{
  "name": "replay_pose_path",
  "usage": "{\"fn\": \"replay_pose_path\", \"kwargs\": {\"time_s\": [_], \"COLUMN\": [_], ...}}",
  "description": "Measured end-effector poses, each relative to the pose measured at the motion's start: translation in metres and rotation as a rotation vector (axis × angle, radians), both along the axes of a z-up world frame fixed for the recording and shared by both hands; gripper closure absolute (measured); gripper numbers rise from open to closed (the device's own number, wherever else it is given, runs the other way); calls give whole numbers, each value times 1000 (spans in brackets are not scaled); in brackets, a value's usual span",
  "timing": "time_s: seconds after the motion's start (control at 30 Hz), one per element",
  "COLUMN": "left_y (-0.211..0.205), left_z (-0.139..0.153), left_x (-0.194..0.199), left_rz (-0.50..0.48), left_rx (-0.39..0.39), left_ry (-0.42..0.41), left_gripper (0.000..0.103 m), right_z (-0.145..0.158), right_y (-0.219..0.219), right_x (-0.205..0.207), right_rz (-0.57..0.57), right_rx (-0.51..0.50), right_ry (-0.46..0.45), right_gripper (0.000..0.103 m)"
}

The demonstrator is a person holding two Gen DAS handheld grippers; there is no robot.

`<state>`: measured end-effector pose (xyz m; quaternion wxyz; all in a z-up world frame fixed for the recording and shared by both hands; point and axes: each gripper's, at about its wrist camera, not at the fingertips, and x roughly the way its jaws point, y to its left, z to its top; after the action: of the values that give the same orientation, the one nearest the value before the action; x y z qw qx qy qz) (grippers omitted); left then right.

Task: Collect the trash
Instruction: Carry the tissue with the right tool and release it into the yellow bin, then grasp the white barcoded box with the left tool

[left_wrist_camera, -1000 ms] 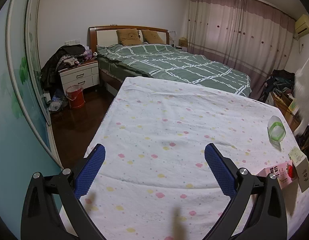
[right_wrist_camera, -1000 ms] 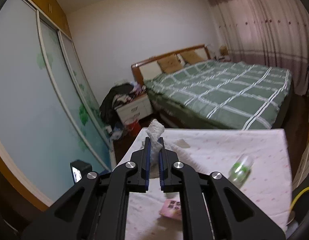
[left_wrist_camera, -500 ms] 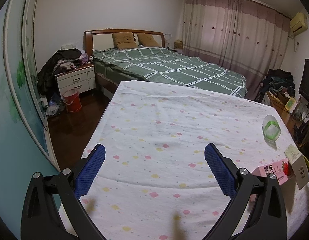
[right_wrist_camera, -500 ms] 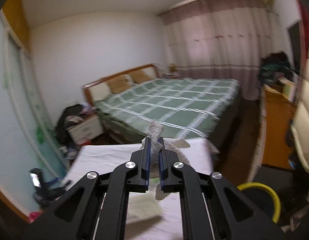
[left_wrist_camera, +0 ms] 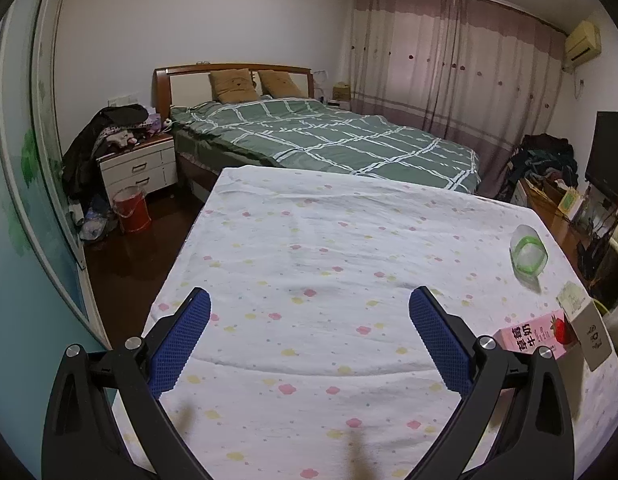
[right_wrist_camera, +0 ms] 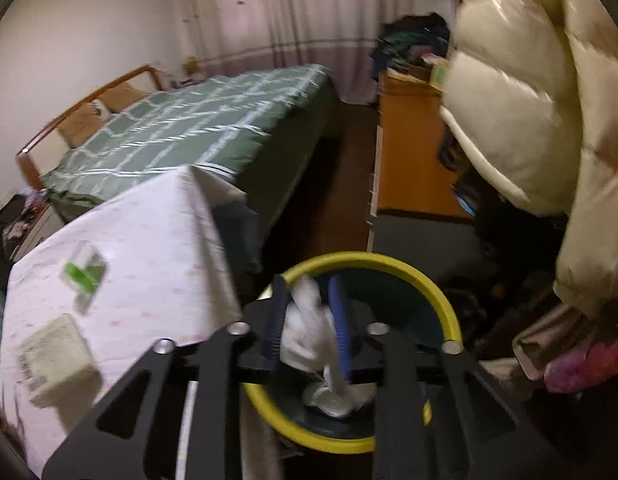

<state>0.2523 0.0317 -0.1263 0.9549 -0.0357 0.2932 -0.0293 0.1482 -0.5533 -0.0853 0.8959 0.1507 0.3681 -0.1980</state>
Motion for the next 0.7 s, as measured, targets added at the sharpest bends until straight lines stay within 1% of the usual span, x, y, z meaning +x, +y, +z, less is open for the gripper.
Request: {"fn": "replay_pose_path", "kwargs": {"time_s": [0.1, 0.2, 0.3, 0.4, 0.5, 0.53, 0.6, 0.7], "left_y": [-3, -6, -17, -37, -63, -77, -99, -141], "left_z": [1, 4, 10, 18, 29, 34, 42, 53], "left_x": [-1, -4, -10, -16, -26, -31, -38, -46], "left_rz": [-15, -40, -97, -213, -350, -413, -511, -684], "left_rx": [1, 2, 10, 10, -1, 10, 35, 92], "left_ry": [-8, -24, -54, -42, -42, -47, -53, -46], "left_gripper": [5, 5, 5, 5, 5, 5, 5, 5], "right_z": [-9, -12, -14, -20, -21, -23, -26, -29], "right_y": [-8, -7, 0, 5, 9, 11, 14, 17], "right_x": [-6, -14, -17, -18, -21, -23, -25, -29], "right_rz": [-23, -17, -7, 6, 7, 14, 22, 29], "right_rx": [17, 21, 23, 27, 34, 40, 49, 58], "right_ry": [8, 5, 3, 5, 3, 4, 5, 4], "right_gripper": [72, 70, 68, 67, 67, 67, 67, 66]}}
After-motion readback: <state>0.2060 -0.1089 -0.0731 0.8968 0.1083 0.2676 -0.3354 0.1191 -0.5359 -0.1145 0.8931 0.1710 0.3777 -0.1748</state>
